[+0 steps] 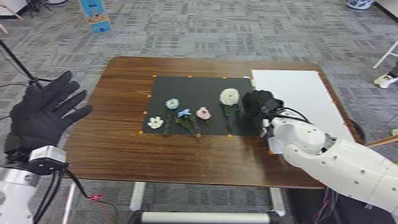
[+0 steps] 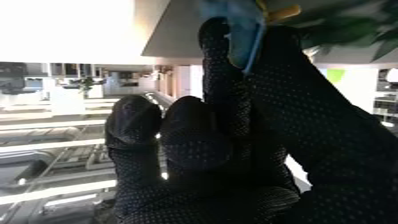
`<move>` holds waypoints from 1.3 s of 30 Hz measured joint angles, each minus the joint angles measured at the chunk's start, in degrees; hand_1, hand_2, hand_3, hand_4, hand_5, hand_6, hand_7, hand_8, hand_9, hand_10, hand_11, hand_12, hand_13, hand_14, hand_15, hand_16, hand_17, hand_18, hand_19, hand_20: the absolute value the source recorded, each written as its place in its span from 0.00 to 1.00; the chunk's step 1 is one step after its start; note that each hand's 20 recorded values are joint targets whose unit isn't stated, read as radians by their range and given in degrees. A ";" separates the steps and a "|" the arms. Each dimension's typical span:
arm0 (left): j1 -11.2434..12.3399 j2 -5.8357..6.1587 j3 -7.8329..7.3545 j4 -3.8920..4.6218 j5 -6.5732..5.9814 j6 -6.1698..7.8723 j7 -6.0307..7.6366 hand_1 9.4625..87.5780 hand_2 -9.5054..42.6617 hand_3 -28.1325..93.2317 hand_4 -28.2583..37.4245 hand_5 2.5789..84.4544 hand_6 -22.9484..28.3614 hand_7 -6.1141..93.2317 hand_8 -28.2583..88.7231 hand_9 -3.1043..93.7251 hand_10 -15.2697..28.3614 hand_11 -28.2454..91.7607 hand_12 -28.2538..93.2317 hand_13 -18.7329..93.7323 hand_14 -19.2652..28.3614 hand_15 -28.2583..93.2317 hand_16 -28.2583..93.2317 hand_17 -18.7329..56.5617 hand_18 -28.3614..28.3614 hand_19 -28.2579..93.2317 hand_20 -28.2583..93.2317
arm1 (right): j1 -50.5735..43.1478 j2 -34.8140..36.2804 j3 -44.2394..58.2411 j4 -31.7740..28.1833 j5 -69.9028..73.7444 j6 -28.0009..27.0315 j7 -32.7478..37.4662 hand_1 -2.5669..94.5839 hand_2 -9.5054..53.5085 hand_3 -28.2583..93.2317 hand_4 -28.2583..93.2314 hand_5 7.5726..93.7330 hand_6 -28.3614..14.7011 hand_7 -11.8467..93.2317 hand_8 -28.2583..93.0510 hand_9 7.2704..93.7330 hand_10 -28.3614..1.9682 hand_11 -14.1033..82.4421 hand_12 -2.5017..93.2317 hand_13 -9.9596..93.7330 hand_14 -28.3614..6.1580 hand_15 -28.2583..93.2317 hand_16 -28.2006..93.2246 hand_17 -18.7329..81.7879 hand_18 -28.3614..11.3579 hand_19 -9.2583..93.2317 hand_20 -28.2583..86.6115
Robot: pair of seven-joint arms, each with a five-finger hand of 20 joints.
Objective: Arrange flowers
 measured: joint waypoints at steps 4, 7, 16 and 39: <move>0.00 0.00 -0.01 0.00 -0.02 0.00 -0.03 0.15 0.11 0.75 0.00 0.29 0.49 0.21 0.17 0.25 0.59 0.33 0.37 0.32 0.70 0.31 0.27 0.11 0.94 0.57 0.25 | -1.00 0.37 0.83 -0.99 -0.65 -0.01 -0.23 0.50 0.00 0.87 0.00 0.64 0.74 0.56 0.24 0.82 0.78 0.32 0.51 0.77 0.69 0.93 0.53 0.56 0.22 0.97 0.72; 0.00 -0.03 -0.01 0.00 -0.02 0.00 -0.05 0.15 0.12 0.75 0.00 0.29 0.49 0.21 0.17 0.25 0.59 0.33 0.37 0.32 0.70 0.31 0.27 0.11 0.94 0.57 0.25 | -1.86 0.70 1.65 -1.68 -1.28 -0.25 -0.44 0.42 0.00 0.90 0.00 0.59 0.73 0.49 0.19 0.70 0.69 0.44 0.35 0.76 0.67 0.93 0.53 0.55 0.22 0.96 0.72; 0.05 -0.05 -0.05 -0.01 -0.04 -0.01 -0.12 0.15 0.12 0.75 0.00 0.29 0.49 0.21 0.17 0.25 0.59 0.33 0.37 0.32 0.70 0.31 0.27 0.11 0.94 0.57 0.25 | -4.50 1.39 4.33 -3.52 -1.88 -0.26 0.12 0.29 0.00 0.90 0.00 0.40 0.57 0.37 0.13 0.49 0.51 0.39 0.26 0.72 0.63 0.92 0.51 0.52 0.18 0.96 0.72; 0.17 -0.01 -0.21 -0.02 -0.09 -0.08 -0.47 0.15 0.11 0.75 0.00 0.29 0.49 0.21 0.17 0.25 0.59 0.33 0.37 0.32 0.70 0.32 0.27 0.11 0.94 0.57 0.25 | -27.54 4.57 39.08 -19.28 10.84 -15.69 -26.57 0.40 0.23 0.99 0.08 0.51 0.71 0.35 0.11 0.63 0.56 0.54 0.60 0.69 0.48 0.88 0.58 0.53 0.17 0.98 0.73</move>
